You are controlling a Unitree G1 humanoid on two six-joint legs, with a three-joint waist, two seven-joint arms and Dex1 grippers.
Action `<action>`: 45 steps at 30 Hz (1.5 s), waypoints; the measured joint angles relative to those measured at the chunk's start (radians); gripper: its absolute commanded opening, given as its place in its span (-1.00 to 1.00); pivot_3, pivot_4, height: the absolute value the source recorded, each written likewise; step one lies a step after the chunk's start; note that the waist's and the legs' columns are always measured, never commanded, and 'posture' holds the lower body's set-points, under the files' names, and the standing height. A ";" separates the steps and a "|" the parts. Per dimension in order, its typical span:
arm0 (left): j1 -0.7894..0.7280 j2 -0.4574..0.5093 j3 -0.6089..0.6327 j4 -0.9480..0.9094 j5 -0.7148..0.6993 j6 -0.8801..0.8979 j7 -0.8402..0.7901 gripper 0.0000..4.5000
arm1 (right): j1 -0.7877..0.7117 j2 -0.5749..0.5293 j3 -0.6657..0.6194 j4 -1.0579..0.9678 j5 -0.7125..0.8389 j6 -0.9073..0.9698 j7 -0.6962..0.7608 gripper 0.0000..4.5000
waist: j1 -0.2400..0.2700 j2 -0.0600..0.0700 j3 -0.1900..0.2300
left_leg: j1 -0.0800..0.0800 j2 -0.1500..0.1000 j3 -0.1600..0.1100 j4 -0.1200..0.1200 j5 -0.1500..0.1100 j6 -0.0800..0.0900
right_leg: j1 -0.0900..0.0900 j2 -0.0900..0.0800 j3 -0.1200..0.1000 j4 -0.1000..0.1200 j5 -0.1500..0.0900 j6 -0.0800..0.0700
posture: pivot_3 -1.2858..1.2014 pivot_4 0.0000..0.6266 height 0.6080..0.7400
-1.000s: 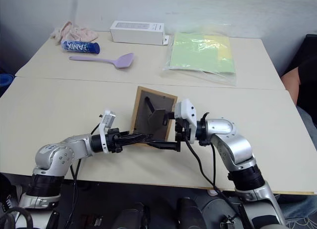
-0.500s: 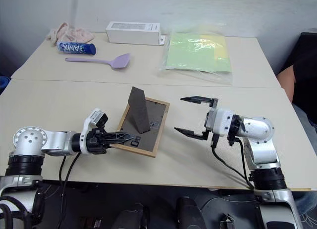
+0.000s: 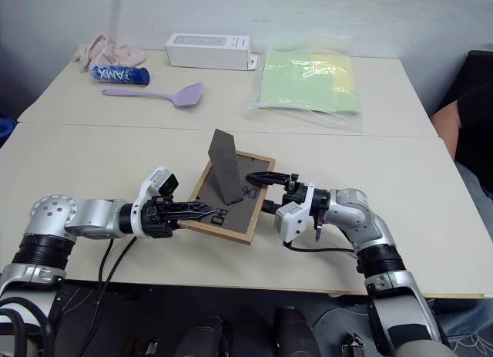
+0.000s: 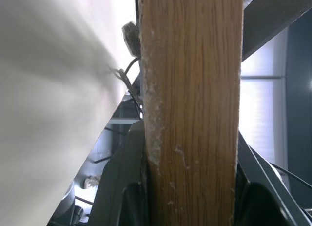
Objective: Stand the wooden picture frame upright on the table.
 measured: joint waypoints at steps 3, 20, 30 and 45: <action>0.000 0.005 -0.012 0.000 -0.005 -0.002 -0.001 -0.27 | -0.009 -0.022 0.014 0.013 -0.057 -0.033 -0.069 -0.24 | 0.000 0.000 0.000 | 0.000 0.000 0.000 0.000 0.000 0.000 | 0.000 0.000 0.000 0.000 0.000 0.000 | 0.03 -0.52 1.00; 0.335 0.159 0.409 -0.413 0.427 -0.529 -0.200 0.74 | 0.059 -0.037 0.089 -0.113 0.424 0.311 0.003 -0.44 | -0.014 0.001 0.001 | 0.000 0.002 0.000 -0.002 0.000 -0.001 | 0.000 0.000 -0.001 -0.005 -0.001 -0.001 | 0.03 -0.52 1.00; 0.490 0.136 0.250 -0.538 1.212 -1.271 -0.754 1.00 | 0.182 -0.032 0.063 -0.369 1.065 1.361 0.156 -0.44 | 0.004 0.002 0.001 | -0.001 0.001 0.000 -0.004 -0.001 0.002 | 0.000 -0.002 -0.001 -0.008 -0.001 -0.002 | 0.03 -0.52 1.00; 0.505 0.076 0.264 -0.532 1.282 -1.273 -0.810 1.00 | 0.188 0.009 -0.004 -0.327 0.956 1.429 0.183 0.29 | 0.003 0.003 0.001 | -0.001 0.002 0.000 -0.004 -0.002 0.003 | -0.001 -0.002 -0.001 -0.006 -0.001 -0.001 | 0.03 -0.52 1.00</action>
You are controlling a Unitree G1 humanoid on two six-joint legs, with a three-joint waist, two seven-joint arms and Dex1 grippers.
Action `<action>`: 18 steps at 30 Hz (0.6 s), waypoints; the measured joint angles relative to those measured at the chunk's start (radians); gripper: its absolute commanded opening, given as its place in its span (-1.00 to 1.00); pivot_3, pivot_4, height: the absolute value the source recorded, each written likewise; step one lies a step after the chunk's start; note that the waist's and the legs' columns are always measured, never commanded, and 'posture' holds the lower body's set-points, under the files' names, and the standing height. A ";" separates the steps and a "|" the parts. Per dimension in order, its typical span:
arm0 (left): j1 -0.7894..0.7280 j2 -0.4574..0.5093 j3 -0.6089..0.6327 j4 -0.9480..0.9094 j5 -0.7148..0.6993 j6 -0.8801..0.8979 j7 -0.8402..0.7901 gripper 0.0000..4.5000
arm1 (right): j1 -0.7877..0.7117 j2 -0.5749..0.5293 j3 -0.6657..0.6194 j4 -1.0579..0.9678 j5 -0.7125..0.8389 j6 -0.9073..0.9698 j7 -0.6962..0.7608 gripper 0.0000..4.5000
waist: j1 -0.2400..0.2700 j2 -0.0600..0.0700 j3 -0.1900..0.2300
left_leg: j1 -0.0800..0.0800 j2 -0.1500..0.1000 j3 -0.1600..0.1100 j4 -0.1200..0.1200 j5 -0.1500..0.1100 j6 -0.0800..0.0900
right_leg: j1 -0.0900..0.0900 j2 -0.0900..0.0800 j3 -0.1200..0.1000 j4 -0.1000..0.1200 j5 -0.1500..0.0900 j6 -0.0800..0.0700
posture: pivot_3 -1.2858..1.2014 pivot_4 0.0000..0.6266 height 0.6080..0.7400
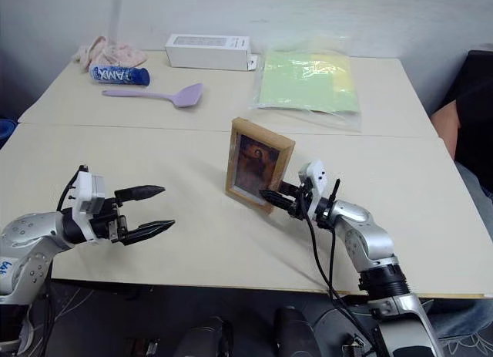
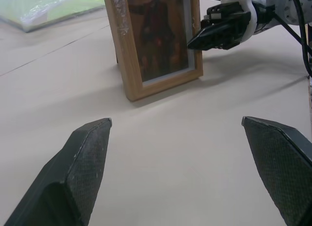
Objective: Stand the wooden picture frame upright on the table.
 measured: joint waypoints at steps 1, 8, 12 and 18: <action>0.006 0.000 0.005 0.004 0.009 -0.004 -0.002 1.00 | 0.009 0.000 -0.001 -0.003 -0.009 -0.009 0.004 0.44 | 0.000 0.000 0.000 | 0.000 0.000 0.000 0.000 0.000 0.000 | 0.000 0.000 0.000 0.000 0.000 0.000 | 0.03 -0.52 1.00; 0.089 -0.001 0.038 0.088 0.134 -0.122 -0.012 1.00 | 0.112 -0.114 -0.067 -0.103 -0.043 -0.119 0.138 0.99 | 0.001 0.000 0.000 | 0.000 0.000 0.000 0.000 -0.001 0.002 | 0.000 0.000 0.000 -0.002 0.000 0.000 | 0.03 -0.52 1.00; 0.136 -0.003 0.068 0.120 0.179 -0.181 -0.010 1.00 | 0.196 -0.198 -0.123 -0.117 -0.109 -0.278 0.213 0.99 | 0.003 0.000 0.000 | 0.000 0.000 0.001 -0.001 -0.002 0.002 | 0.001 0.000 0.000 -0.003 0.000 0.000 | 0.03 -0.52 1.00; 0.205 -0.002 0.128 0.153 0.215 -0.252 -0.009 1.00 | 0.300 -0.250 -0.236 -0.027 -0.173 -0.610 0.324 0.99 | 0.000 0.000 0.000 | 0.002 0.000 0.001 -0.002 -0.002 0.002 | 0.002 0.000 0.000 -0.003 0.000 0.000 | 0.03 -0.52 1.00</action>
